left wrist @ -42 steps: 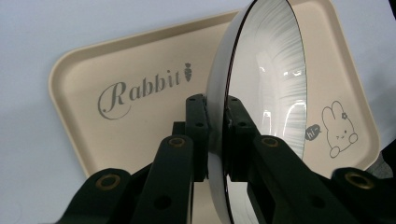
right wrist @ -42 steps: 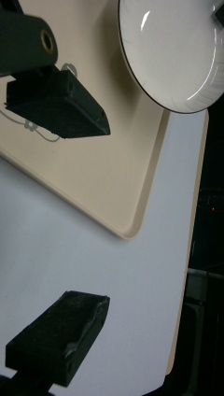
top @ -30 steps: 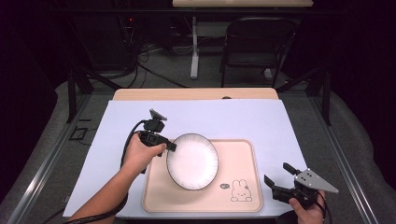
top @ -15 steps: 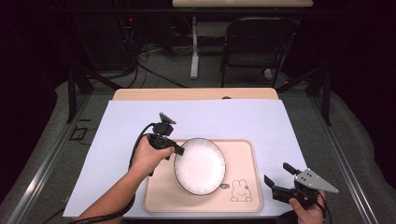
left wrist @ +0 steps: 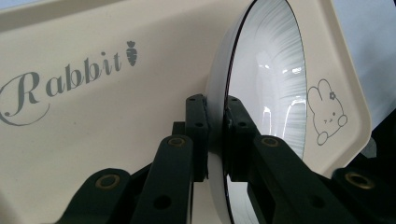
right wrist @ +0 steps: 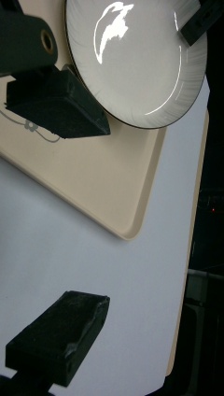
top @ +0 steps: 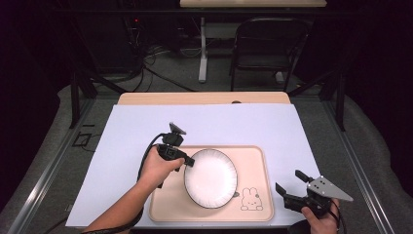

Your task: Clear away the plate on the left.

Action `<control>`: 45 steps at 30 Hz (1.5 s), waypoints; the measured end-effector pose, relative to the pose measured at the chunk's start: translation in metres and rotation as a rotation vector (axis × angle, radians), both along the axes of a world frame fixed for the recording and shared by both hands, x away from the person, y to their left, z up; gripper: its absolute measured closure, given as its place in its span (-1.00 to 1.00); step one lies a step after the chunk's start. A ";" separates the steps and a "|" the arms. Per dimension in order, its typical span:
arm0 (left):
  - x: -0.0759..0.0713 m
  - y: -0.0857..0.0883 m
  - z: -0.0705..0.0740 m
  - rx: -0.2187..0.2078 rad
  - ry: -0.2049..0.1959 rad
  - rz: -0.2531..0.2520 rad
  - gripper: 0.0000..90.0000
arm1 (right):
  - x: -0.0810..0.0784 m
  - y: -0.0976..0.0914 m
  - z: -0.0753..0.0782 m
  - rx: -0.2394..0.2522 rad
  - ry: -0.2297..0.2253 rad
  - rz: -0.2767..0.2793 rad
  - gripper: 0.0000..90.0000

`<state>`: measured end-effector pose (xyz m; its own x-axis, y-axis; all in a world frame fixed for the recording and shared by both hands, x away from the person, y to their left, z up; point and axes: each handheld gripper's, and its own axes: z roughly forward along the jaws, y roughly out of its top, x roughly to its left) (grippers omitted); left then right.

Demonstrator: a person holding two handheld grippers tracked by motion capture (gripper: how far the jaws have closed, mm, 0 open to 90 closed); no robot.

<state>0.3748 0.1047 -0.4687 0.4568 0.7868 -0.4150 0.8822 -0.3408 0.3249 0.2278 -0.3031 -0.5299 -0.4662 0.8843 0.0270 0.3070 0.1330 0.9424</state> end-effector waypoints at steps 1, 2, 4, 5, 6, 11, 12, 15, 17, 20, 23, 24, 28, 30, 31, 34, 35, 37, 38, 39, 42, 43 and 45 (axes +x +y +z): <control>0.000 0.000 0.000 0.000 0.000 0.000 0.84 | 0.000 0.000 0.000 0.000 0.000 0.000 -0.68; -0.001 0.000 -0.001 0.005 -0.007 0.004 0.84 | 0.000 0.000 0.000 0.000 0.000 0.000 -0.68; -0.001 0.000 -0.001 0.009 -0.010 0.008 0.85 | 0.000 0.000 0.000 -0.001 0.000 0.000 -0.68; -0.001 0.000 -0.002 0.010 -0.012 0.009 0.85 | 0.000 0.000 0.000 -0.001 0.000 0.000 -0.68; -0.002 0.000 -0.002 0.012 -0.015 0.011 0.85 | 0.000 0.000 0.000 -0.001 0.000 0.000 -0.68; -0.003 -0.001 -0.003 0.033 -0.027 0.012 0.86 | 0.000 0.000 0.000 -0.002 -0.001 0.001 -0.68; -0.003 0.000 -0.004 0.029 -0.027 0.017 0.87 | 0.000 0.000 0.000 -0.001 -0.002 0.001 -0.68; -0.003 0.000 -0.006 0.039 -0.026 0.021 0.87 | 0.002 0.000 0.000 -0.001 -0.001 0.002 -0.68; -0.003 0.001 -0.007 0.040 -0.026 0.026 0.88 | 0.002 0.001 0.000 -0.001 0.000 0.005 -0.68; -0.004 0.001 -0.009 0.055 -0.031 0.032 0.89 | 0.002 0.001 0.000 -0.003 -0.003 0.006 -0.68; -0.005 0.001 -0.011 0.076 -0.047 0.033 0.90 | 0.002 0.000 0.000 -0.002 -0.004 0.005 -0.68; -0.005 0.001 -0.012 0.079 -0.048 0.033 0.90 | 0.002 0.000 0.000 -0.002 -0.004 0.005 -0.68; -0.005 0.003 -0.015 0.082 -0.049 0.043 0.90 | 0.002 0.001 0.000 -0.004 -0.003 0.006 -0.68; -0.006 0.003 -0.016 0.085 -0.052 0.046 0.89 | 0.002 0.001 0.000 -0.004 -0.003 0.006 -0.68; -0.006 0.004 -0.017 0.087 -0.056 0.050 0.89 | 0.002 0.001 0.000 -0.004 -0.003 0.006 -0.68; -0.006 0.006 -0.021 0.098 -0.055 0.057 0.88 | 0.002 0.001 0.000 -0.004 -0.003 0.006 -0.68; -0.006 0.006 -0.023 0.098 -0.053 0.064 0.88 | 0.002 0.001 0.000 -0.005 -0.004 0.006 -0.68; -0.007 0.007 -0.027 0.108 -0.052 0.066 0.87 | 0.002 0.001 0.000 -0.008 -0.005 0.007 -0.68; -0.007 0.008 -0.029 0.112 -0.051 0.067 0.87 | 0.002 0.001 0.000 -0.006 -0.004 0.007 -0.68; -0.007 0.009 -0.031 0.114 -0.049 0.069 0.87 | 0.002 0.001 0.000 -0.005 -0.004 0.007 -0.68; -0.006 0.012 -0.035 0.109 -0.044 0.081 0.87 | 0.002 0.001 0.000 -0.005 -0.004 0.007 -0.68; -0.006 0.013 -0.036 0.109 -0.041 0.081 0.87 | 0.002 0.001 0.000 -0.005 -0.004 0.007 -0.68; -0.006 0.014 -0.039 0.112 -0.042 0.087 0.87 | 0.002 0.001 0.000 -0.008 -0.006 0.008 -0.68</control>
<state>0.3684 0.1187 -0.5081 0.4001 0.8647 -0.3038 0.8963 -0.2999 0.3266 0.2297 -0.3017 -0.5300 -0.4737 0.8805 0.0175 0.3005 0.1430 0.9430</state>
